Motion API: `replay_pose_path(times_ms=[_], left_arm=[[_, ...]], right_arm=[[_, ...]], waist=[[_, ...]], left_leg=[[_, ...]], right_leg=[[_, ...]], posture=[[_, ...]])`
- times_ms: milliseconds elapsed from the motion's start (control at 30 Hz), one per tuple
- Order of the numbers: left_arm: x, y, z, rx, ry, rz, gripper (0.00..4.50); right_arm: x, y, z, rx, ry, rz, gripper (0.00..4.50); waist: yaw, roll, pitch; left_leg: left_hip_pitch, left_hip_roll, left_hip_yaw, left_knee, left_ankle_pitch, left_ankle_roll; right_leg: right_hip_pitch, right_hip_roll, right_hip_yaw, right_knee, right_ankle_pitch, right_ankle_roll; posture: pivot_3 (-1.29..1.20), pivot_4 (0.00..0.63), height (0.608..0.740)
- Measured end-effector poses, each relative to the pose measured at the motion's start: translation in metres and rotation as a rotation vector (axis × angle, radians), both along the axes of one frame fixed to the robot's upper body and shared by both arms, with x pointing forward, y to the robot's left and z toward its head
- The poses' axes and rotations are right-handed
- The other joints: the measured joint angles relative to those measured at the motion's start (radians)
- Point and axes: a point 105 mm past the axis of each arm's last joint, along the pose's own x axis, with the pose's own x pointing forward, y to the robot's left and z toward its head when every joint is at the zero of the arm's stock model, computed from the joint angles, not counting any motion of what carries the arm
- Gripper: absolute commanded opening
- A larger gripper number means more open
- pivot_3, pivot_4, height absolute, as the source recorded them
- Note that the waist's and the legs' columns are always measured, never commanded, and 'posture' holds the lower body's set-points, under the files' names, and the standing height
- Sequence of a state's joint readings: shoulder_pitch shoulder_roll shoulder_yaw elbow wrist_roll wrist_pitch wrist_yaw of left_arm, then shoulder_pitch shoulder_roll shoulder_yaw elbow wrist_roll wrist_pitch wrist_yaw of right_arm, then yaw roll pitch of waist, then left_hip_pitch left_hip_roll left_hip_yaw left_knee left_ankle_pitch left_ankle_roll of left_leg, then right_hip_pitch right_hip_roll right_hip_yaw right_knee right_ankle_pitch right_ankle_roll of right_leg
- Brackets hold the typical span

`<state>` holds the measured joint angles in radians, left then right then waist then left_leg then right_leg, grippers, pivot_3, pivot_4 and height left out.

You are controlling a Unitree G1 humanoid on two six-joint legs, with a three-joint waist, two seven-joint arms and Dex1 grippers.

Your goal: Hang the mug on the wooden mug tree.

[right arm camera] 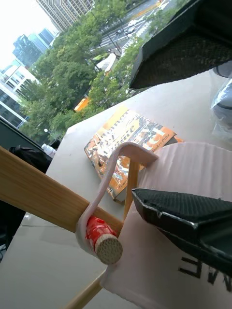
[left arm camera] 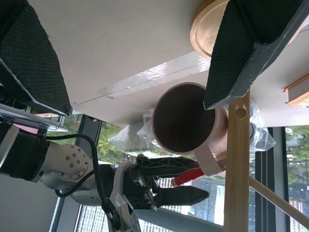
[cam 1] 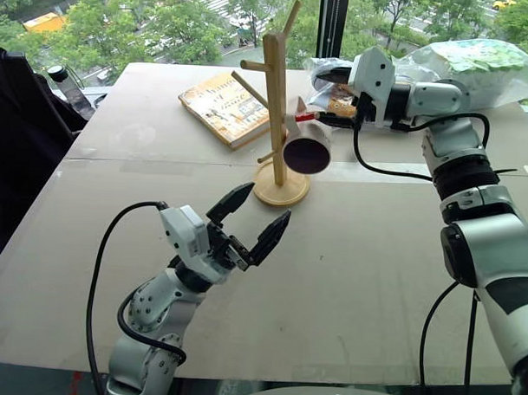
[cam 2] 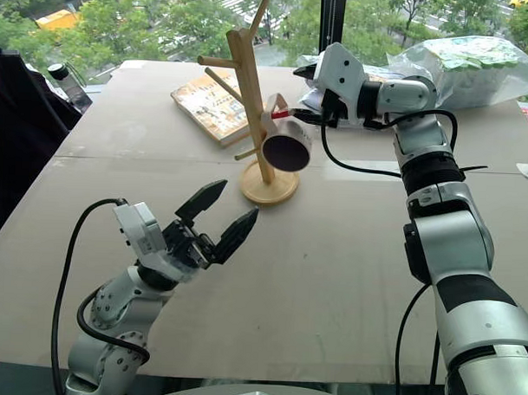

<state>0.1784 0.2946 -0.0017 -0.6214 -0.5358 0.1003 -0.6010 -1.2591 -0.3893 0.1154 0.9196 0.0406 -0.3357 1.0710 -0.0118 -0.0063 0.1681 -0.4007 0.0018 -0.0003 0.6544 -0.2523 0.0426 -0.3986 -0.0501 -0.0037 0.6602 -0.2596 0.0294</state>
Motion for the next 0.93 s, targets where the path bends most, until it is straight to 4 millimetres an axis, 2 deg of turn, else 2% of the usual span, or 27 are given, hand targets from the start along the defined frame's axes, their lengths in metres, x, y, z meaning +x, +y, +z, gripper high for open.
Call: replay_pose_path(times_ms=[133,200,267,367,400,433,533,600,767,933], left_arm=[[-0.004,0.003,-0.011,0.053,0.041,-0.009,4.5],[-0.005,0.004,-0.016,0.098,0.051,-0.008,4.5],[-0.006,0.007,-0.025,0.175,0.075,-0.01,4.5],[-0.003,0.015,-0.047,0.267,0.175,0.001,4.5],[-0.001,0.019,-0.055,0.295,0.212,0.015,4.5],[0.0,0.02,-0.057,0.308,0.227,0.021,4.5],[-0.002,0.031,-0.067,0.329,0.3,0.082,4.5],[-0.01,0.04,-0.079,0.354,0.372,0.115,4.5],[-0.03,0.049,-0.106,0.422,0.489,0.133,4.5],[-0.025,0.049,-0.101,0.437,0.451,0.141,4.5]], right_arm=[[0.003,-0.047,-0.006,0.1,0.079,-0.098,4.48],[-0.003,-0.069,-0.022,0.153,0.152,-0.135,4.48],[-0.02,-0.084,-0.046,0.201,0.222,-0.141,4.48],[-0.057,-0.109,-0.102,0.26,0.426,-0.194,4.48],[-0.065,-0.111,-0.116,0.278,0.493,-0.209,4.48],[-0.07,-0.114,-0.12,0.289,0.517,-0.223,4.48],[-0.113,-0.123,-0.129,0.339,0.563,-0.265,4.48],[-0.139,-0.123,-0.146,0.352,0.63,-0.294,4.48],[-0.181,-0.125,-0.189,0.356,0.705,-0.365,4.48],[-0.189,-0.131,-0.198,0.351,0.661,-0.398,4.48]], waist=[[0.009,0.0,0.0],[0.005,0.0,0.0],[0.007,0.0,-0.001],[0.016,0.003,0.0],[0.011,0.005,0.001],[0.006,0.006,0.002],[0.005,0.005,0.002],[0.001,0.004,0.001],[0.004,0.003,0.002],[0.005,-0.001,0.0]], left_leg=[[-0.001,-0.001,0.0,-0.001,0.0,0.0],[-0.001,-0.001,0.0,-0.003,0.0,0.0],[-0.001,-0.001,-0.001,-0.004,0.0,0.0],[-0.003,0.0,-0.001,-0.005,0.0,0.0],[-0.003,0.0,0.0,-0.004,0.0,0.0],[-0.004,0.0,0.001,-0.003,0.0,0.001],[-0.003,0.0,0.0,-0.002,0.0,0.001],[-0.002,0.0,0.0,-0.002,0.0,0.001],[0.002,0.0,0.001,0.0,0.0,0.001],[0.004,0.0,0.002,0.001,0.0,0.001]], right_leg=[[0.0,-0.002,-0.001,-0.003,0.0,0.0],[0.0,-0.002,-0.001,-0.004,0.0,0.0],[0.0,-0.002,-0.002,-0.003,0.0,0.0],[-0.002,-0.002,-0.003,-0.003,0.0,0.0],[-0.004,-0.001,-0.001,-0.001,0.0,0.0],[-0.004,-0.001,0.0,0.0,0.0,0.0],[-0.003,-0.001,-0.001,0.001,0.0,0.001],[-0.003,0.0,-0.001,0.001,0.0,0.001],[0.002,0.0,0.0,0.0,-0.003,-0.003],[0.002,-0.001,-0.001,0.0,-0.004,-0.001]], posture=[[0.0,0.15,0.74],[0.0,0.15,0.74],[0.0,0.15,0.74],[0.0,0.15,0.74],[0.0,0.15,0.74],[0.0,0.15,0.74],[0.0,0.15,0.74],[0.0,0.15,0.74],[0.0,0.15,0.74],[0.0,0.15,0.74]])
